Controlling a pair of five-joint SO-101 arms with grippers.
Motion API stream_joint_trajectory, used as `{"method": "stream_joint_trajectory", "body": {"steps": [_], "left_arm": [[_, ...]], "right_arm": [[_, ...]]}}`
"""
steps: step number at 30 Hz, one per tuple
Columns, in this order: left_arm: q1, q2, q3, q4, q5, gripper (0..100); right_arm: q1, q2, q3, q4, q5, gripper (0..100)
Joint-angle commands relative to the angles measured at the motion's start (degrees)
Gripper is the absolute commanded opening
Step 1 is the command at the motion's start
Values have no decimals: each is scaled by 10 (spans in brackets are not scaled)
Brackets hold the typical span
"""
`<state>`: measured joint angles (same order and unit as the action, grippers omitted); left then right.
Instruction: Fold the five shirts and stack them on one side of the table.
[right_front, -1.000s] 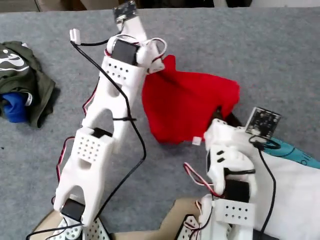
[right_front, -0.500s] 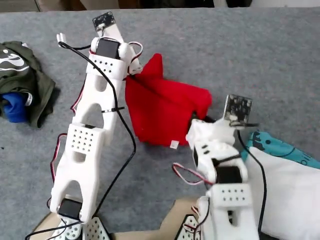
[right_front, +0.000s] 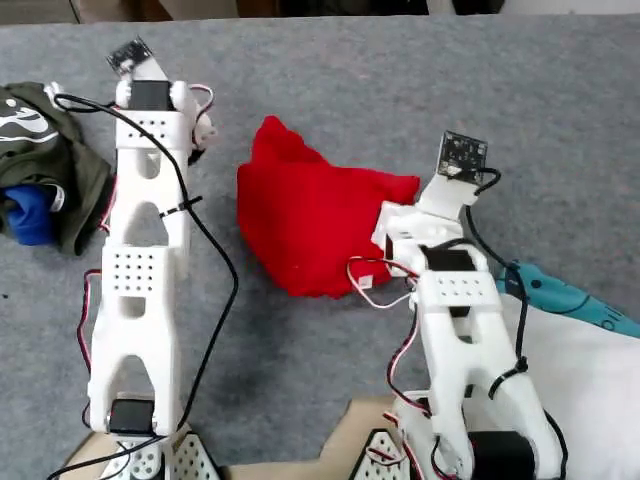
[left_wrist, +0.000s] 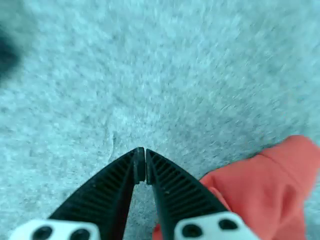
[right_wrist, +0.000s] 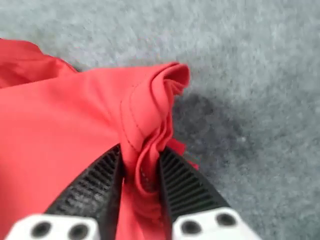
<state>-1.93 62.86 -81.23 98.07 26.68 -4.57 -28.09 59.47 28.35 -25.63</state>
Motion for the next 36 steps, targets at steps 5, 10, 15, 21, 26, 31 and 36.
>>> {"method": "stream_joint_trajectory", "body": {"steps": [5, 10, 15, 21, 26, 31, 36], "left_arm": [[-8, 14, -6, -3, -3, 18], [-14, 9, -6, -3, 0, 18], [-83, 9, -56, 18, -2, 18], [-217, 8, -147, 27, -35, 18], [-320, -40, -123, 28, -47, 18], [-385, -82, -82, 28, -68, 18], [-427, -91, -62, 28, -86, 18]], "right_arm": [[-3, -4, -27, -3, 11, 5], [-29, -7, -43, -3, 25, 5], [-97, -6, -102, -2, 93, 5], [-229, -5, -219, 46, 149, 5], [-340, 19, -351, 164, 145, 5], [-414, 110, -463, 247, 145, 5], [-438, 184, -538, 265, 144, 5]]}}
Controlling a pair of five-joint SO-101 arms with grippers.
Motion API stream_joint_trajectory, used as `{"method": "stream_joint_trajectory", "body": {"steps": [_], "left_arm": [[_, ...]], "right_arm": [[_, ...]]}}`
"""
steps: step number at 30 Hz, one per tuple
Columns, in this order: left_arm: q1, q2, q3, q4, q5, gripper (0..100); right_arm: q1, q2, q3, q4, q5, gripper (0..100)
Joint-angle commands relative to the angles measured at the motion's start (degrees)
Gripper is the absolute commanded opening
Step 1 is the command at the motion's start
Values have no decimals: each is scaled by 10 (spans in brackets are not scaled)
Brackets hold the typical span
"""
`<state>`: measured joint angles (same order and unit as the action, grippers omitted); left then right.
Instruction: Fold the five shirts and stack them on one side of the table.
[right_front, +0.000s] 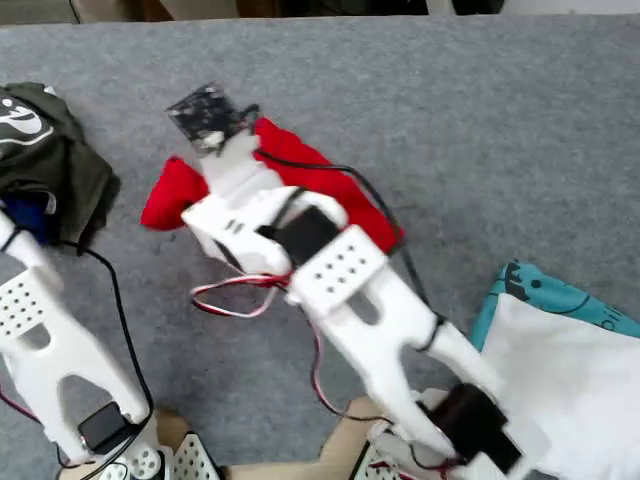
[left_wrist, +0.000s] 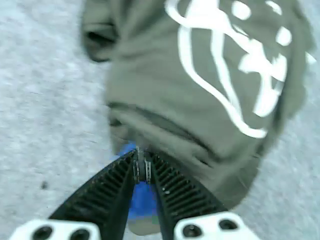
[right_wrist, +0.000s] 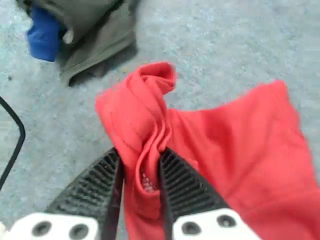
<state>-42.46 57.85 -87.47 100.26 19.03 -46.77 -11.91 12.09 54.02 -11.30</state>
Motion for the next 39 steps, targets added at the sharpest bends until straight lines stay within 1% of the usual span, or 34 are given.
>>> {"method": "stream_joint_trajectory", "body": {"steps": [1, 5, 8, 12, 16, 17, 18, 20, 23, 24, 25, 28, 31, 34, 36, 39], "left_arm": [[-30, -41, 1, 6, -16, 18], [-53, -39, 8, 6, -41, 18], [-60, -39, 26, 6, -43, 18], [-62, -43, 31, 6, -43, 18], [-60, -44, 22, 5, -43, 18], [-60, -43, 20, 5, -43, 18], [-60, -39, 20, 5, -43, 18], [-59, -38, 28, 5, -43, 18], [-59, -38, 45, 5, -43, 18], [-59, -38, 49, 5, -43, 18], [-59, -38, 50, 5, -43, 18], [-59, -38, 47, 5, -43, 18], [-60, -40, 47, 5, -44, 18], [-60, -39, 47, 5, -44, 18], [-59, -39, 49, 5, -44, 18], [-59, -39, 49, 5, -44, 18]], "right_arm": [[-23, 27, -79, 20, 1, 5], [-65, 32, -139, 82, 1, 5], [-95, 34, -154, 103, 1, 5], [-136, 34, -119, 105, -11, 5], [-169, 34, -49, 101, -7, 13], [-175, 34, -30, 98, -7, 34], [-179, 34, -11, 93, -8, 75], [-184, 34, 20, 88, -11, 196], [-191, 34, 40, 86, -7, 410], [-192, 34, 36, 88, -7, 461], [-192, 33, 29, 90, -7, 487], [-189, 32, -14, 120, -7, 462], [-181, 32, -94, 187, -7, 390], [-187, 33, -182, 250, -2, 322], [-203, 33, -225, 284, 12, 312], [-223, 34, -275, 328, 14, 327]]}}
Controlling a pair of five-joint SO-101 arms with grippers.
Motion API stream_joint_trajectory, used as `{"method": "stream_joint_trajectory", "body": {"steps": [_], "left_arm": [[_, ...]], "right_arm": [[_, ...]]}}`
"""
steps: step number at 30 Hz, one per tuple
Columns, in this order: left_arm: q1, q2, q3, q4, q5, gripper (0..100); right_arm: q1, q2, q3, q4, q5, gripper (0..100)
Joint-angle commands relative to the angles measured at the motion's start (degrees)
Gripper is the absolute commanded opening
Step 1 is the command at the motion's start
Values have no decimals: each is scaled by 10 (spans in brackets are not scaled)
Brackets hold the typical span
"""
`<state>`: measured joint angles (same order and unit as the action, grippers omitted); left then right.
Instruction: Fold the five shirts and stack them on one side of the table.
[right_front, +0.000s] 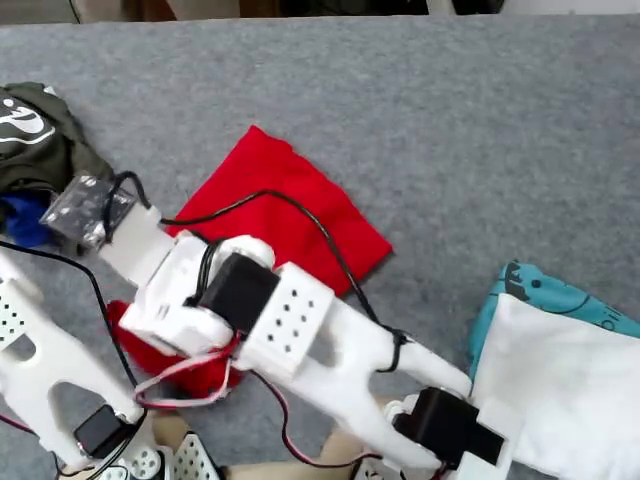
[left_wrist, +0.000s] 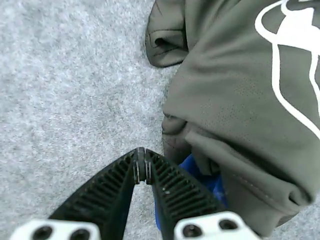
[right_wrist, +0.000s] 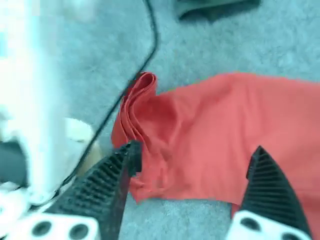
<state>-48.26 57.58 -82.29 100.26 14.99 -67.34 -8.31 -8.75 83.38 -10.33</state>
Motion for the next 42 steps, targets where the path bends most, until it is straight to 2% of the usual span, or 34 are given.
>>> {"method": "stream_joint_trajectory", "body": {"steps": [1, 3, 6, 10, 12, 23, 27, 31, 34, 38, 39, 42], "left_arm": [[-1, -36, -4, 5, -3, 18], [-4, -42, -4, 5, -3, 18], [-4, -48, -8, 6, -3, 18], [-2, -100, 10, 7, -3, 18], [0, -138, 28, 7, -3, 18], [55, -257, 193, 6, -22, 18], [55, -257, 199, 5, -24, 18], [55, -256, 198, 5, -25, 18], [55, -256, 199, 5, -25, 18], [55, -256, 204, 5, -25, 18], [55, -256, 204, 5, -25, 18], [55, -256, 204, 5, -25, 18]], "right_arm": [[-12, -2, -81, 45, 4, 326], [32, 3, -102, 62, 4, 325], [147, 56, -119, 64, 16, 325], [278, 196, -178, 33, 63, 325], [315, 275, -244, 16, 66, 325], [393, 707, -662, 29, 75, 325], [414, 807, -744, 37, 72, 325], [433, 844, -758, 53, 72, 321], [451, 851, -758, 50, 72, 245], [474, 852, -758, 29, 72, 27], [481, 852, -759, 16, 71, 0], [504, 852, -759, -27, 47, 12]]}}
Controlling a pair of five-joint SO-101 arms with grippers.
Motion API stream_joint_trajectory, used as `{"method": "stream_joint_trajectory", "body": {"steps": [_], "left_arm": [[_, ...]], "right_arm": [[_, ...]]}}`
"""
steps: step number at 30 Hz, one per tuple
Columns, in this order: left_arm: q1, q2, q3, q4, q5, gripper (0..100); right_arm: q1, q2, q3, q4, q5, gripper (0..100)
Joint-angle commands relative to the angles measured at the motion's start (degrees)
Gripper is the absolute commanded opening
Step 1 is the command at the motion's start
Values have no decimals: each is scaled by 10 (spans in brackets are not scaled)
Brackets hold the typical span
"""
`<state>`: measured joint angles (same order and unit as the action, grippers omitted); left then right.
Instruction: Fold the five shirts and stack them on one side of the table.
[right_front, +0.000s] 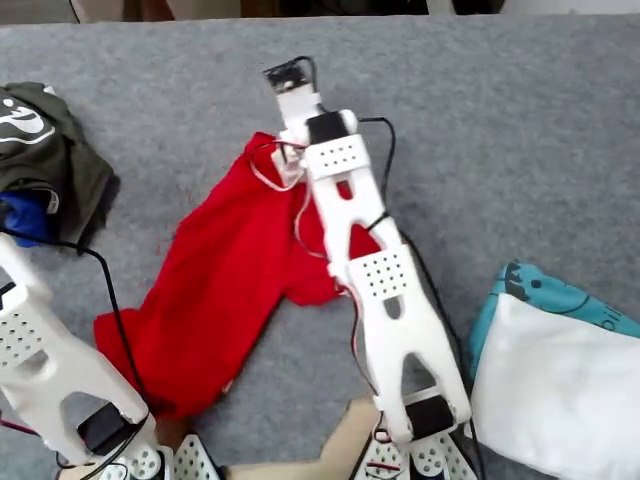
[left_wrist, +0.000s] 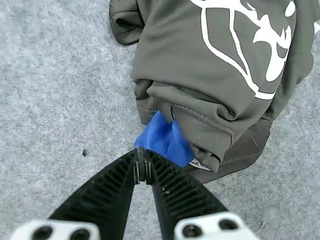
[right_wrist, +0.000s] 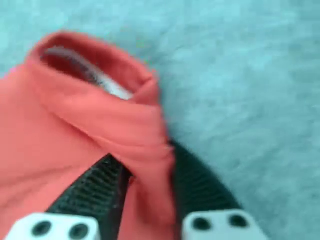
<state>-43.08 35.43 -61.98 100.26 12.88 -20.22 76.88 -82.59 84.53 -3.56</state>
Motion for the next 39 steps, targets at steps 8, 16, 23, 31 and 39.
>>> {"method": "stream_joint_trajectory", "body": {"steps": [8, 16, 23, 31, 39], "left_arm": [[17, -36, 18, 5, -25, 18], [83, -40, 71, 5, -39, 18], [181, -63, 78, 6, -35, 18], [363, -175, 251, 6, -34, 18], [430, -190, 500, -137, -3, 18]], "right_arm": [[75, 0, -22, -113, -43, 4], [126, 0, -20, -198, -81, 4], [149, 1, -20, -267, -80, 5], [139, -6, -32, -233, -66, 288], [124, -25, -132, -127, -29, 408]]}}
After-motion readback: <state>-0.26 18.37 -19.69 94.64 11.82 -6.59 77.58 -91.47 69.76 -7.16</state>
